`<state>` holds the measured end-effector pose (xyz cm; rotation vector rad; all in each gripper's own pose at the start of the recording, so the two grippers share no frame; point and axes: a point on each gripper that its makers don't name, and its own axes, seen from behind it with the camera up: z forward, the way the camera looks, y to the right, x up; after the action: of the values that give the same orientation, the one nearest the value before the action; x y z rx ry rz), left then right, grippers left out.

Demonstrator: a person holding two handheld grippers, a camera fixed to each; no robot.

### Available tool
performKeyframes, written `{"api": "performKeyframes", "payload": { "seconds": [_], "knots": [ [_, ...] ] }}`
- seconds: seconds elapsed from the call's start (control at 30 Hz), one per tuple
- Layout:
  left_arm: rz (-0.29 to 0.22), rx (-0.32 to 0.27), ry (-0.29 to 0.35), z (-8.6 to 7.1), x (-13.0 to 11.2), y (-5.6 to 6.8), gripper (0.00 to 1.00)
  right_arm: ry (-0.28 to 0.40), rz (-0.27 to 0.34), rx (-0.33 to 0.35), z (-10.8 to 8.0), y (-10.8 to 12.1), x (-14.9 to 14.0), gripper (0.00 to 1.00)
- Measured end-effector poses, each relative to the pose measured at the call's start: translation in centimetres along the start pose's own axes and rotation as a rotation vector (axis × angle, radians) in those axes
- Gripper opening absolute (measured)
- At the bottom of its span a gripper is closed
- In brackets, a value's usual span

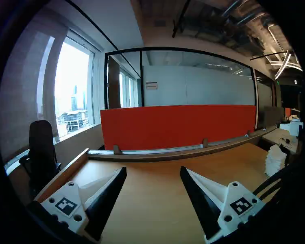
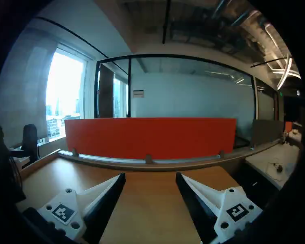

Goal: Fold towel

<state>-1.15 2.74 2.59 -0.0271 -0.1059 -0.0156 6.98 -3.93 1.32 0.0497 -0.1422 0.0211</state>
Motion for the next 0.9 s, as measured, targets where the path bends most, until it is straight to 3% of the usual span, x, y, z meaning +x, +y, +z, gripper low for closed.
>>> {"api": "performKeyframes", "payload": {
  "seconds": [0.5, 0.7, 0.9],
  "knots": [
    [-0.001, 0.023, 0.055, 0.0, -0.9, -0.1, 0.98, -0.034, 0.009, 0.007, -0.4, -1.4, 1.1, 0.96],
    [0.032, 0.036, 0.069, -0.2, -2.3, -0.5, 0.98, -0.042, 0.023, -0.012, -0.4, -1.0, 1.1, 0.96],
    [0.03, 0.027, 0.078, -0.4, -4.2, -0.7, 0.97, -0.022, 0.018, -0.023, -0.5, -1.2, 1.4, 0.96]
  ]
}}
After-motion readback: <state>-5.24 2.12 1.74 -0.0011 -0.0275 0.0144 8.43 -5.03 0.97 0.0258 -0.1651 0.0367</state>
